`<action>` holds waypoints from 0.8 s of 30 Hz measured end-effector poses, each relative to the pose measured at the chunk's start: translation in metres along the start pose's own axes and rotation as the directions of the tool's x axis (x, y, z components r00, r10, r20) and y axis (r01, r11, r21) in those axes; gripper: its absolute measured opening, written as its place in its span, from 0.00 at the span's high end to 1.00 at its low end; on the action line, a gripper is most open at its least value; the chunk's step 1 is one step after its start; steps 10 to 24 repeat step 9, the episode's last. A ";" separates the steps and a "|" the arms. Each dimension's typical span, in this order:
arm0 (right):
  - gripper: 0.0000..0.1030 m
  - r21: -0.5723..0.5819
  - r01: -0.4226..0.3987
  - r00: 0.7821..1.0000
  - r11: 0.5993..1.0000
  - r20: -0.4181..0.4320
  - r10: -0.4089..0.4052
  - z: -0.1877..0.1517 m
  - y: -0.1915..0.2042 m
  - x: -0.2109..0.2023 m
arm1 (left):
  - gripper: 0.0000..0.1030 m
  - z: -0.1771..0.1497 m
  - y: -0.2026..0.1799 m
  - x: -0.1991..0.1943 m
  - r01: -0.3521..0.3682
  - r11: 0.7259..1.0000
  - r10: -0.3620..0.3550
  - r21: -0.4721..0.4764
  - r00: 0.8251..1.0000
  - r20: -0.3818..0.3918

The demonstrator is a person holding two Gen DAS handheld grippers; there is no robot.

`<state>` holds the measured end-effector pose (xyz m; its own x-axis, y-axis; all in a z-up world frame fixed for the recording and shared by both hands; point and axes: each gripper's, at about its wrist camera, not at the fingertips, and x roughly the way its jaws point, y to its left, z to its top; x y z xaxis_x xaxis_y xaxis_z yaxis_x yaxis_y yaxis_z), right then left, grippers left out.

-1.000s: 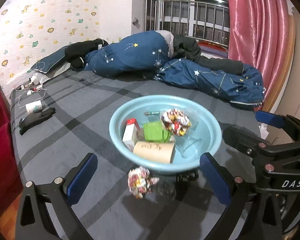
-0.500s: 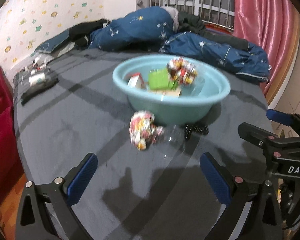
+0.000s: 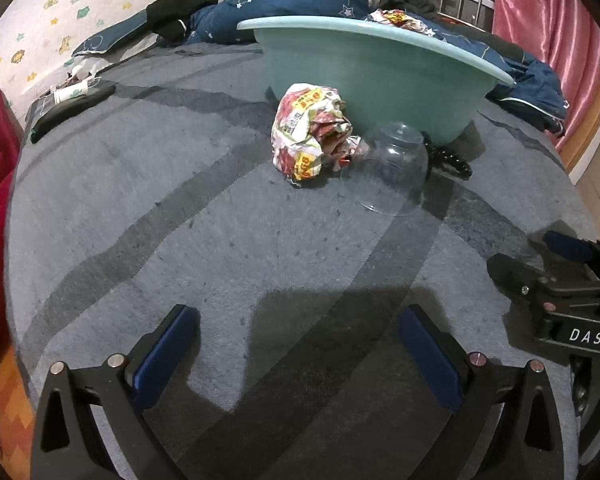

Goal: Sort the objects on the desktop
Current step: 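Withdraw both open tools from the basin toward the candy wrapper and glass cup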

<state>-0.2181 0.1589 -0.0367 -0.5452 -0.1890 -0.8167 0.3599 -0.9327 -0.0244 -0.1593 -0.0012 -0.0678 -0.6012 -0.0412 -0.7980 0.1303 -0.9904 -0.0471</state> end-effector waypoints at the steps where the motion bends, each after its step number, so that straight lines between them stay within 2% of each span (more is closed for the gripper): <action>1: 0.00 -0.004 0.006 1.000 1.000 0.003 -0.006 0.000 0.001 0.001 | 0.00 0.000 -0.001 -0.001 -0.003 1.000 0.003 0.000 1.000 0.005; 9: 0.00 -0.009 0.027 0.999 1.000 0.043 -0.027 -0.004 0.003 0.005 | 0.00 -0.004 -0.009 -0.001 -0.023 1.000 0.023 0.007 1.000 0.021; 24: 0.00 -0.009 0.027 0.999 1.000 0.043 -0.027 -0.004 0.003 0.005 | 0.00 -0.004 -0.009 -0.001 -0.023 1.000 0.023 0.007 1.000 0.021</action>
